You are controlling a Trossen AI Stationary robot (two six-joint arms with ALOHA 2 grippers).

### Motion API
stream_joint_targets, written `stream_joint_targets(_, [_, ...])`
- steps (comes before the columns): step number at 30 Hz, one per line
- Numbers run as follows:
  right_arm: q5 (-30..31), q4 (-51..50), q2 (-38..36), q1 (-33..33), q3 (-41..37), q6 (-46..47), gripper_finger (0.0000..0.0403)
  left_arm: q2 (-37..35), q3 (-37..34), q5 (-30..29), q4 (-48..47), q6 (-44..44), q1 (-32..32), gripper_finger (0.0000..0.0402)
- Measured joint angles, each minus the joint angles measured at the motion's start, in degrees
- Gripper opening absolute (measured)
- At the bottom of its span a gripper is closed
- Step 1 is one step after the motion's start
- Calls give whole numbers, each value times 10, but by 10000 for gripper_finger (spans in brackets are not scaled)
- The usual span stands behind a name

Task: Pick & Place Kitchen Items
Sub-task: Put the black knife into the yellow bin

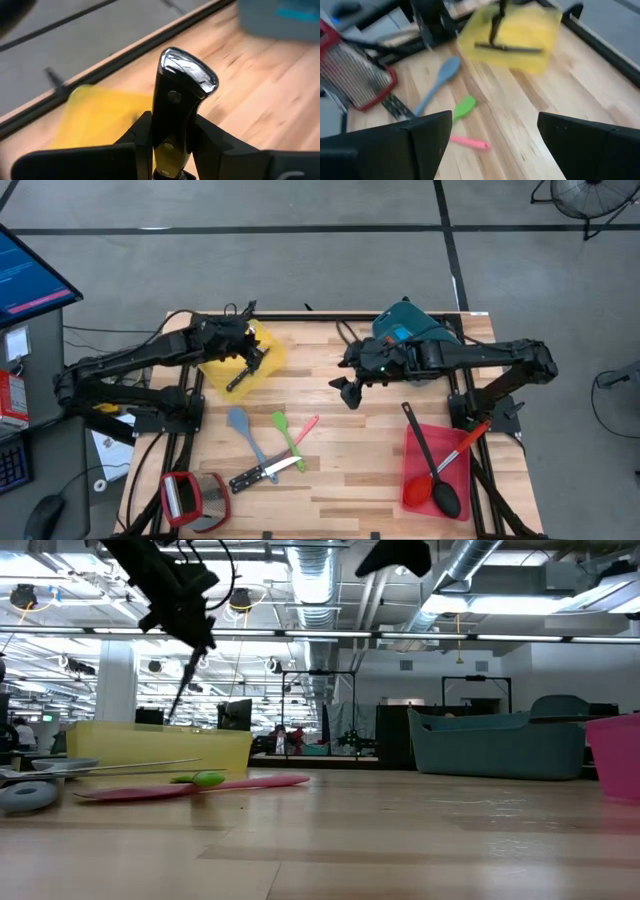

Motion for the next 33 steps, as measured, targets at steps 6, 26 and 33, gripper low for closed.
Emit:
stream_joint_targets(6, [0, -5, 8, 0, 0, 0, 291, 16, 0, -21, -64, 1, 40, 73])
stream_joint_targets(26, [0, -4, 7, 0, -3, 0, 291, 200, -1, 9, -91, 65, 112, 76])
stream_joint_targets(33, [0, -13, 7, 0, -3, -6, 291, 240, -1, 9, -86, 80, 112, 77])
